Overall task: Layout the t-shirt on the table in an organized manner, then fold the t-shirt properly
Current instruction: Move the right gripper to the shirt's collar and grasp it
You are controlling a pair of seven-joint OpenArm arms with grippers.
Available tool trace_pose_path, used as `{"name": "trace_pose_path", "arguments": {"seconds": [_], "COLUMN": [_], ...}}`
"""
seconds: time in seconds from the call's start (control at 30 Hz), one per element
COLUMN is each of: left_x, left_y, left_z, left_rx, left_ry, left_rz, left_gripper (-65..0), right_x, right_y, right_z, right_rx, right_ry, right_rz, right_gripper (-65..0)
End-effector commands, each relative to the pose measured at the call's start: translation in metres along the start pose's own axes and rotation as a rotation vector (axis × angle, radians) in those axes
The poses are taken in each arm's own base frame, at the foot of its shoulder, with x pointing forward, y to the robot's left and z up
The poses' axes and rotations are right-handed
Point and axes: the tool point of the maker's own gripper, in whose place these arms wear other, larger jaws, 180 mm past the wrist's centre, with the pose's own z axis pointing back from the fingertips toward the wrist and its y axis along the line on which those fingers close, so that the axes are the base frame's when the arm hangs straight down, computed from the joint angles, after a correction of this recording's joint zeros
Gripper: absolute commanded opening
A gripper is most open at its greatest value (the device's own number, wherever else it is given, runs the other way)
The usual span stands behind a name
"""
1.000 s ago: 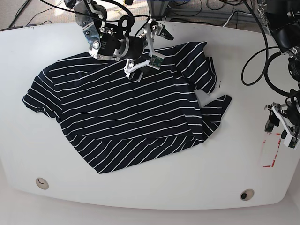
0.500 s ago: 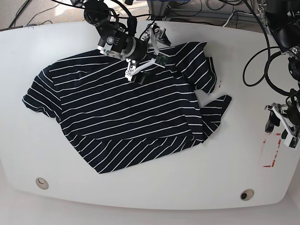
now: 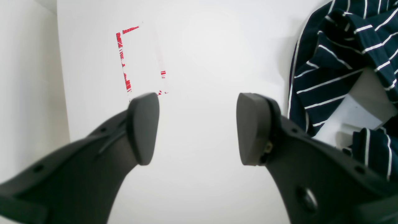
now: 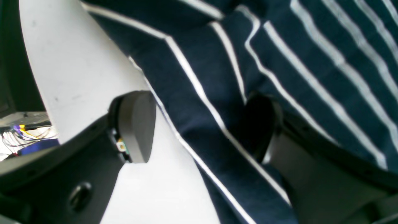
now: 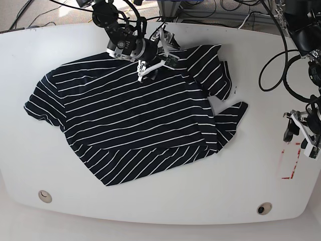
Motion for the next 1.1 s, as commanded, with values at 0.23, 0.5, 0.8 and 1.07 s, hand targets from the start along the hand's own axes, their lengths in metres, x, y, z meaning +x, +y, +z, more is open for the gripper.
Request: {"name": "trace_pose_path", "arguments": {"seconds": [0.23, 0.5, 0.8, 1.07], "left_x": [0.008, -0.015, -0.043, -0.091], "left_y": [0.007, -0.009, -0.062, -0.078], "left_z": [0.007, 0.001, -0.017, -0.036], "left_rx": [0.017, -0.024, -0.152, -0.165], "left_ry": [-0.031, 0.028, 0.102, 0.248], "left_rz": [-0.017, -0.024, -0.045, -0.002], "left_gripper": [-28.3, -28.3, -28.2, -28.1], "right_x": [0.003, -0.020, -0.043, -0.045], "right_y": [0.003, -0.006, -0.010, -0.008], "right_z": [0.000, 0.013, 0.022, 0.022], "right_rx": [0.008, -0.010, -0.011, -0.008], "right_ry": [-0.033, 0.025, 0.083, 0.088], "right_rz": [-0.012, 0.030, 0.048, 0.046], "right_gripper": [-40.1, -65.0, -63.6, -63.6]}}
